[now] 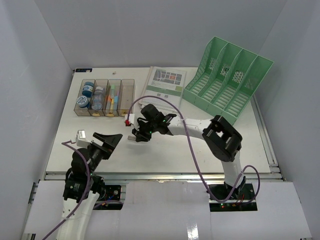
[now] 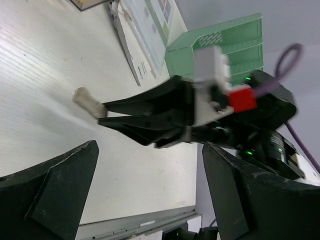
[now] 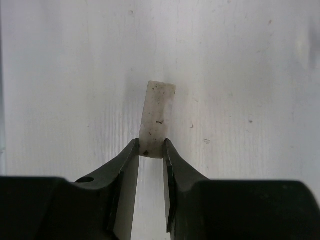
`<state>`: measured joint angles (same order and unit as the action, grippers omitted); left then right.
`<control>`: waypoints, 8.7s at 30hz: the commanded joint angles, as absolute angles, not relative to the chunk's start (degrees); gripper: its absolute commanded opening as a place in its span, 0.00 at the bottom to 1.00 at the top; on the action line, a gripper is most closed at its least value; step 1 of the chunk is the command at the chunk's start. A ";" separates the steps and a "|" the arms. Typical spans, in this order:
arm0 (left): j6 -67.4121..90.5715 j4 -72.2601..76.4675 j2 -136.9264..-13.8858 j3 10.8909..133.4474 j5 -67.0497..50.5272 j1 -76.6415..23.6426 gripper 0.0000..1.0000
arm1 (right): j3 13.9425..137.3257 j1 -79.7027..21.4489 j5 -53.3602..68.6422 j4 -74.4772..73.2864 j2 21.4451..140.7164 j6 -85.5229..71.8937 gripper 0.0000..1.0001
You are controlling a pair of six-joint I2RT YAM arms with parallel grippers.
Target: Organize the desk
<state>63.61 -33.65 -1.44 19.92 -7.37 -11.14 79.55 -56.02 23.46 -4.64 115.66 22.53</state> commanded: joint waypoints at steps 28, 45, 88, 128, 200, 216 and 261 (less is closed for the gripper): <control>69.01 10.33 -28.99 6.63 -25.10 -11.37 0.43 | 71.02 -54.67 37.70 4.38 98.68 14.24 0.08; 41.64 -10.51 -43.55 27.60 -7.57 -11.21 0.00 | 64.29 -40.79 41.53 -15.06 85.51 39.21 0.90; 30.05 1.83 -84.18 59.24 -43.30 -11.66 0.98 | 42.18 -11.76 51.74 -21.30 68.43 50.57 0.90; 18.27 -25.55 -127.48 103.50 7.04 -21.74 0.98 | 41.32 -8.70 55.02 -21.27 65.76 51.06 0.93; 19.92 -31.55 -117.33 95.27 -14.30 -18.98 0.22 | 38.12 -8.70 54.61 -16.49 66.83 46.90 0.91; 18.59 -31.20 -116.93 94.30 -10.35 -18.98 0.40 | 38.55 -8.70 54.99 -17.60 67.38 47.52 0.91; 42.65 -4.96 -85.86 51.29 -36.22 -21.89 0.00 | 38.97 -48.38 8.34 4.55 65.72 39.96 0.90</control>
<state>38.90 -10.04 -89.04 50.33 -32.07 -21.09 39.86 -41.23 30.77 -7.22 66.33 38.70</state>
